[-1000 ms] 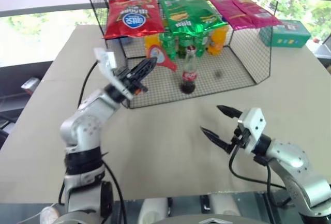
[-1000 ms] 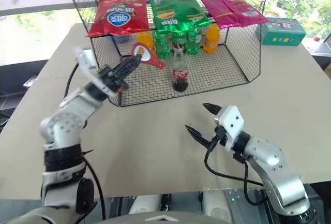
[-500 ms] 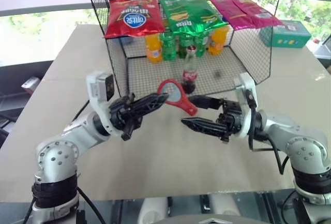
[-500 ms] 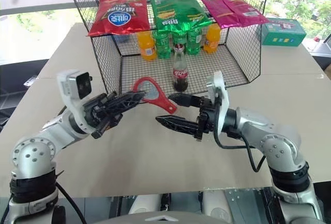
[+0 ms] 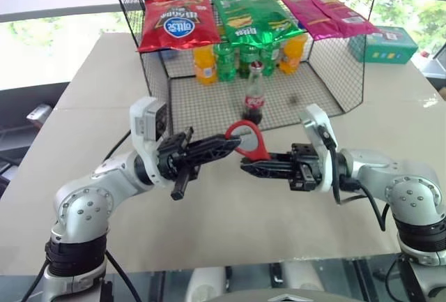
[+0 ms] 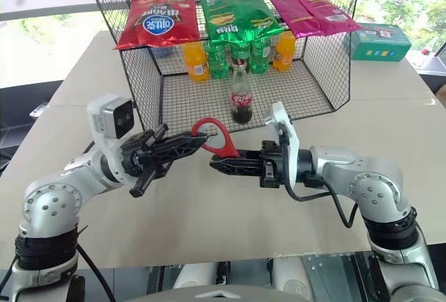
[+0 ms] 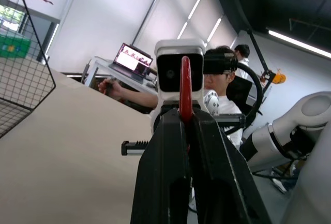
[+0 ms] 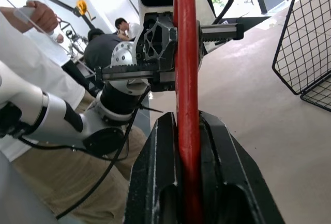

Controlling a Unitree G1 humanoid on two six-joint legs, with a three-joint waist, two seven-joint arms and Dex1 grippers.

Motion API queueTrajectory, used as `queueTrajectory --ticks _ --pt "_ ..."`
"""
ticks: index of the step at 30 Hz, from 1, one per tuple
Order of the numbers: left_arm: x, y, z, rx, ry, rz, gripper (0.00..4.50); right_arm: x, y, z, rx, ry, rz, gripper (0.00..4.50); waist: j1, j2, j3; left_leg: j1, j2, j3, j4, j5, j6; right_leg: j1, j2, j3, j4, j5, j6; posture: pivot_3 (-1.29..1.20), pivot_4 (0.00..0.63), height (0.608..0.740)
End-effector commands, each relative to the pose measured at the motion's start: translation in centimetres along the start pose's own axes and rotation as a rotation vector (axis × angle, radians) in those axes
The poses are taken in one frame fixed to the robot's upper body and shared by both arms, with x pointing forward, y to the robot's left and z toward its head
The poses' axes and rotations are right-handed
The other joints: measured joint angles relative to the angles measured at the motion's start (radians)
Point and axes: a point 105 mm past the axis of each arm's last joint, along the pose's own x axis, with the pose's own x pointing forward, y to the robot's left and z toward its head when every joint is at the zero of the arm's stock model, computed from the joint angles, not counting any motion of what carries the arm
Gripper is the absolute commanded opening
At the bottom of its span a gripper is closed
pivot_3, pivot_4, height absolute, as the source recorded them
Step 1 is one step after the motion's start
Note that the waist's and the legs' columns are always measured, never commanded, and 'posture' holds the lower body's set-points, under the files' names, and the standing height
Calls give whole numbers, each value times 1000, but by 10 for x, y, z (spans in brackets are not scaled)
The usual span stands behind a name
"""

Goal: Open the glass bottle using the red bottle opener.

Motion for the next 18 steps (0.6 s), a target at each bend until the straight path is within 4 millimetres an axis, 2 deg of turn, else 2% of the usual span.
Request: queueTrajectory --ticks 1,6,8,9,11,15,17,18 --pt "6 -11 6 73 4 -55 0 0 5 1 -22 13 19 34 0 0 0 0 0 0 0 0 0 0 0 0 0 0 0 0 150 740" --pt "2 -14 3 66 33 -75 0 -2 3 2 -22 -9 13 34 0 0 0 0 0 0 0 0 0 0 0 0 0 0 0 0 150 740" --pt "1 -14 2 83 52 -73 669 -5 3 3 -19 -25 9 0 0 0 0 0 0 0 0 0 0 0 0 0 0 0 0 0 150 740" --pt "0 -14 1 82 60 -72 822 -6 2 3 -20 -34 3 0 0 0 0 0 0 0 0 0 0 0 0 0 0 0 0 0 150 740" --pt "-3 -11 1 98 58 -48 1608 -10 0 2 -21 -56 -20 0 0 0 0 -1 0 0 0 0 0 0 0 0 0 0 0 0 150 740" --pt "-8 1 6 152 38 65 3629 -20 -9 0 -21 -102 -118 0 1 0 0 -1 0 0 0 0 0 -1 0 0 -1 0 0 0 150 740" --pt "-10 7 7 191 39 119 4434 -26 -14 -1 -18 -128 -179 0 1 0 0 -1 0 0 0 0 0 -1 0 0 -1 0 0 0 150 740" --pt "-10 9 8 216 38 146 4434 -31 -19 -2 -15 -145 -225 0 1 0 0 -1 0 0 0 0 0 -1 0 0 -1 0 0 0 150 740"
